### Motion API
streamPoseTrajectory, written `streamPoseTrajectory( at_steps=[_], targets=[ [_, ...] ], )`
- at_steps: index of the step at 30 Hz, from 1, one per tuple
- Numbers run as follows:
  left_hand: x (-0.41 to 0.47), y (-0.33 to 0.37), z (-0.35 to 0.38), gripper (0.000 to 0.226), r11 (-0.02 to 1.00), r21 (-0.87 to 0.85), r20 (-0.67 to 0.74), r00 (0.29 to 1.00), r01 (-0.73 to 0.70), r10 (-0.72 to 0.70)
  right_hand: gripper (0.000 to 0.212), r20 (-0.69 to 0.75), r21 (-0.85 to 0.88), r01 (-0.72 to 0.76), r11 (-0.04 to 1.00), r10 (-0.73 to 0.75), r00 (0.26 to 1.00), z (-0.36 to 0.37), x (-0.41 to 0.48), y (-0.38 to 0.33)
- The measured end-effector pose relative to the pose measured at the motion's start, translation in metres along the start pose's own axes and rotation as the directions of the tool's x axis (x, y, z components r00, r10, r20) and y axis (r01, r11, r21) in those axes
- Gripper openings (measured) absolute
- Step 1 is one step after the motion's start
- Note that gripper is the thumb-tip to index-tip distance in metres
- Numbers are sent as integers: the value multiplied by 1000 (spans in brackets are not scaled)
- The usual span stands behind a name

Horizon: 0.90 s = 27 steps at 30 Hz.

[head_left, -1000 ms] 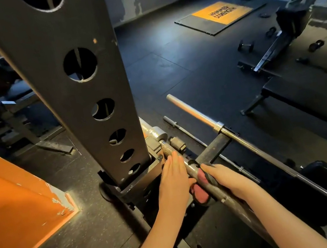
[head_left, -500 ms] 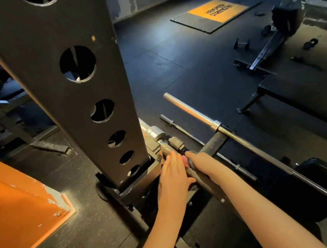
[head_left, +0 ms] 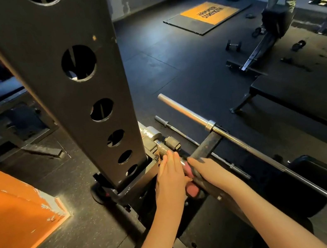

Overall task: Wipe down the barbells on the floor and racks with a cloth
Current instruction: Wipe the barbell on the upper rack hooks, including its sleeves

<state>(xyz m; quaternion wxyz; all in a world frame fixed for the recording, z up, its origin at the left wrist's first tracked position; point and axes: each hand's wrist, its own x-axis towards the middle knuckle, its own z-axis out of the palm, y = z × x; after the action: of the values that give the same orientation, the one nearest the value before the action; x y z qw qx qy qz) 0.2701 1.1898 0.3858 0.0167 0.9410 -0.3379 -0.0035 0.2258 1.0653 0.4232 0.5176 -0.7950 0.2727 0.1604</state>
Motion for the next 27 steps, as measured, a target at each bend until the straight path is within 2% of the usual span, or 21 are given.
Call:
streamPoseTrajectory(
  at_steps=[2,4,6,8,10,13,17,22,25,27],
  targets=[
    [-1,0,-2,88,1000,11,2,1000,4,-4,34,28,42,-38,998,36,999,-10,-22,19],
    [-4,-1,-9,89,1000,29,3,1000,4,-4,32,66,7,-50,999,50,997,-17,-30,25],
    [-7,-2,-8,84,995,103,-70,998,2,5,35,73,-26,-7,1000,9,997,-14,-17,15],
    [-5,-1,-2,77,979,198,-74,995,-49,65,40,150,21,69,997,-71,986,-12,-16,5],
    [-6,-1,-4,75,957,277,-44,994,-80,96,36,177,48,114,992,-121,977,-12,-22,3],
    [-6,1,-11,86,984,174,96,995,-50,33,29,143,21,67,998,-69,987,-19,-33,37],
    [-4,-2,-8,84,975,220,21,999,-35,31,18,126,-9,7,1000,-6,992,-24,-47,66],
    [-1,-2,-13,80,977,205,-5,998,-64,67,20,1,-59,64,996,-64,998,0,-23,13],
    [-3,-1,-13,80,970,232,-40,996,-66,78,23,-41,29,19,999,-18,999,-4,-36,22],
    [-3,0,-12,80,980,194,-26,998,-53,59,15,-56,42,-13,999,15,998,-11,-62,46]
  ],
)
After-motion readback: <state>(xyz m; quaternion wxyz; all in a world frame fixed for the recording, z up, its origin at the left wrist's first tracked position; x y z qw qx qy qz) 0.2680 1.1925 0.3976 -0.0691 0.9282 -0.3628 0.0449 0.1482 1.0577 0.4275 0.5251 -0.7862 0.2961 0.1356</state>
